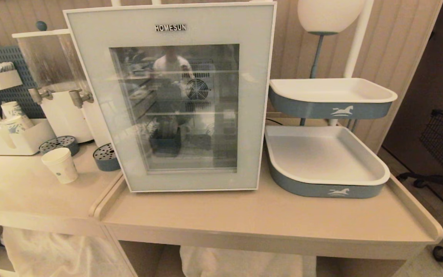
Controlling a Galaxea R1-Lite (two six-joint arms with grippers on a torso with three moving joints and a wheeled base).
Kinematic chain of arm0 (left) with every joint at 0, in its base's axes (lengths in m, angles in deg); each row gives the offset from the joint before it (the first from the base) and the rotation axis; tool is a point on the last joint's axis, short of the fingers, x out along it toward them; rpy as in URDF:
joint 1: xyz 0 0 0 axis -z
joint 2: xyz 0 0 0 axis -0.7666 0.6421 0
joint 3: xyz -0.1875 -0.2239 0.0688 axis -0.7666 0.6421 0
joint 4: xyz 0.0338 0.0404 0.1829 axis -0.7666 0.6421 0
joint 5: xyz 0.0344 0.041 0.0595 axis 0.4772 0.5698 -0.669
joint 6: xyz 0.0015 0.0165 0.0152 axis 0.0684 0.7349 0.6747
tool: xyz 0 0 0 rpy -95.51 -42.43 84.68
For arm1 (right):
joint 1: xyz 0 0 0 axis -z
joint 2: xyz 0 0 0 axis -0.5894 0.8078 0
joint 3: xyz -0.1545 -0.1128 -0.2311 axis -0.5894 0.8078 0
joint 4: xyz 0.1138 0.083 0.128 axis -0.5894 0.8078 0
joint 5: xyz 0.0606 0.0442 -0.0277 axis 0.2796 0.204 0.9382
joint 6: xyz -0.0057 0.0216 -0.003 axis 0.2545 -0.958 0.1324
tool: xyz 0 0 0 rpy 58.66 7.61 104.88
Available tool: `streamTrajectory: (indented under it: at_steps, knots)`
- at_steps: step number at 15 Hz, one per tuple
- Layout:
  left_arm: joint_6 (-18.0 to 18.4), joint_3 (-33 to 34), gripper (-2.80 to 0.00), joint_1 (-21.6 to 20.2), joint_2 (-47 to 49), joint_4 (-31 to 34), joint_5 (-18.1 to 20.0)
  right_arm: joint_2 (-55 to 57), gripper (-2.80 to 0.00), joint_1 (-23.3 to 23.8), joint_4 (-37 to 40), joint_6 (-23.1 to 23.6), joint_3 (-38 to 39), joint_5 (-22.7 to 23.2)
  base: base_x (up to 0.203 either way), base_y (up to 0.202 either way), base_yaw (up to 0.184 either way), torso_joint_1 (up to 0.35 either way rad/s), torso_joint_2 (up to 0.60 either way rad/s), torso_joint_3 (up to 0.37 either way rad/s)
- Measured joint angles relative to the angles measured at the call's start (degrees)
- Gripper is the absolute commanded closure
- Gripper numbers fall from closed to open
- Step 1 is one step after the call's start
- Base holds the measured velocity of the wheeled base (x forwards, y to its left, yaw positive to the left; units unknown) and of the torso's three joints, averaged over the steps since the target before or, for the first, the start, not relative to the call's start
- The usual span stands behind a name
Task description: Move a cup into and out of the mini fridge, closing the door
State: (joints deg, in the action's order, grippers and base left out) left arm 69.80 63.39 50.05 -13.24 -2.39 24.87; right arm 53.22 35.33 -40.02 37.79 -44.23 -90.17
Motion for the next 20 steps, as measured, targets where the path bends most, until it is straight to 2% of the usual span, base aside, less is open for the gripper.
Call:
streamTrajectory:
  at_steps: [2,3,7,9,16,20]
  knots:
    - [-0.02,0.0,0.0,0.0,0.0,0.0,-0.02,-1.69,0.0,0.45,-5.33,5.6,8.67,7.8,0.0,0.0,0.0,0.0,0.0,0.0]
    - [0.07,0.0,0.0,0.0,0.0,0.02,0.02,-2.17,0.0,0.57,-4.54,7.35,10.52,11.41,0.0,0.0,0.0,0.0,0.0,0.0]
    - [-0.01,0.0,0.0,0.0,0.0,0.02,-0.01,-2.82,0.0,0.79,12.12,11.77,7.37,26.34,0.0,0.0,0.0,0.0,0.0,0.0]
    - [-0.01,0.0,0.0,0.0,0.0,0.02,0.0,-2.84,0.0,0.81,13.91,11.69,6.76,26.68,-0.062,0.0,-0.003,0.005,0.0,0.001]
    - [0.0,0.0,0.0,0.0,0.0,0.02,0.0,-2.94,0.0,0.79,13.99,11.3,6.57,26.48,-0.175,0.0,0.001,0.002,0.0,0.003]
    - [0.22,-0.04,0.0,0.0,0.0,0.11,0.02,-2.94,0.0,0.79,13.97,11.31,6.59,26.48,0.0,0.0,0.0,0.0,0.0,0.0]
